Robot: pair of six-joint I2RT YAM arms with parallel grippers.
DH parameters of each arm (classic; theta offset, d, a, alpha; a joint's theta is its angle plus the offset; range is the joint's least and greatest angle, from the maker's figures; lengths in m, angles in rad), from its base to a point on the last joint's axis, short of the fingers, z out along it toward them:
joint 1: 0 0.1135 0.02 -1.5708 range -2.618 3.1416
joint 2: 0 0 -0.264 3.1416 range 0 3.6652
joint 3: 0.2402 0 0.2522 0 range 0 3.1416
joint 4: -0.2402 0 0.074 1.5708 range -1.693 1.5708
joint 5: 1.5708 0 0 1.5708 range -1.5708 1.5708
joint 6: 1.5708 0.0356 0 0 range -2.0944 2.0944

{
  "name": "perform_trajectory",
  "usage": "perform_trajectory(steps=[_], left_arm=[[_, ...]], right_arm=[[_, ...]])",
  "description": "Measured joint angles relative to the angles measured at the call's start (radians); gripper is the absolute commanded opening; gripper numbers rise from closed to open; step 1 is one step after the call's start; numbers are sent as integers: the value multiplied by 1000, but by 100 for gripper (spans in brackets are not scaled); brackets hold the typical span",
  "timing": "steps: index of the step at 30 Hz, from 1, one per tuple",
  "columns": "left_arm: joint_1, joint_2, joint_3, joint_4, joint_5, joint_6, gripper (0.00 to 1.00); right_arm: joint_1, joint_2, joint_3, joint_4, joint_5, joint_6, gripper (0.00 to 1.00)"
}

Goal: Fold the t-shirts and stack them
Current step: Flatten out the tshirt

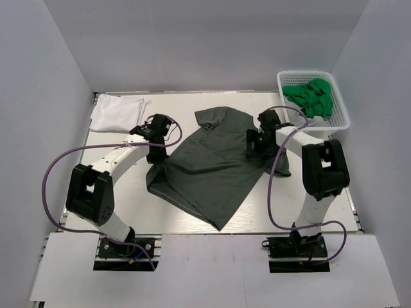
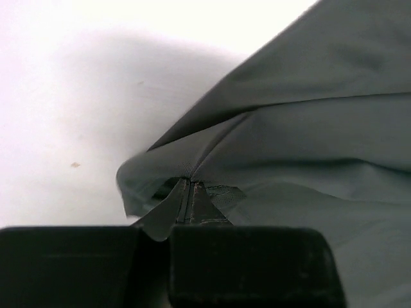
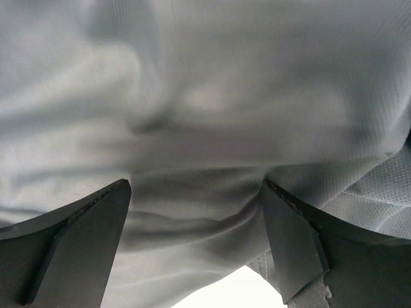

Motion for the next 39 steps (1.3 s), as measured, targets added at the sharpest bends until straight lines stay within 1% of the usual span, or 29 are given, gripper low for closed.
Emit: perform_trajectory(steps=[5,8,10,12,14,18,20,22,24,27,28,30,35,39], left_arm=[[-1,0,31,85,91,52,0],[-1,0,87,122,123,77,0],[-1,0,134,140,129,83,0],[-1,-6,158,173,139,84,0],[-1,-24,154,201,156,84,0],[-1,-89,106,212,169,69,0],[-1,-113,79,223,172,63,0],[-1,-125,56,231,179,56,0],[-1,-126,45,232,183,52,0],[-1,-126,40,236,186,40,0],[-1,-126,39,238,187,34,0],[-1,-126,31,243,187,27,0],[-1,-126,1,250,198,14,0],[-1,-126,-5,253,206,8,0]], right_arm=[[0,121,166,-12,22,-19,88],[3,175,265,-39,38,-55,88],[12,175,304,-50,65,-88,89],[29,137,306,-63,102,-114,89],[60,55,267,-80,136,-132,89],[177,-196,117,-141,144,-115,90],[285,-302,61,-184,125,-87,90],[412,-350,32,-207,85,-69,90],[547,-348,16,-224,67,-54,90],[674,-311,-21,-235,60,-44,90],[697,-295,-37,-241,61,-40,90],[734,-261,-76,-242,63,-34,87],[813,-203,-182,-214,69,-37,84],[843,-179,-205,-179,71,-37,83]])
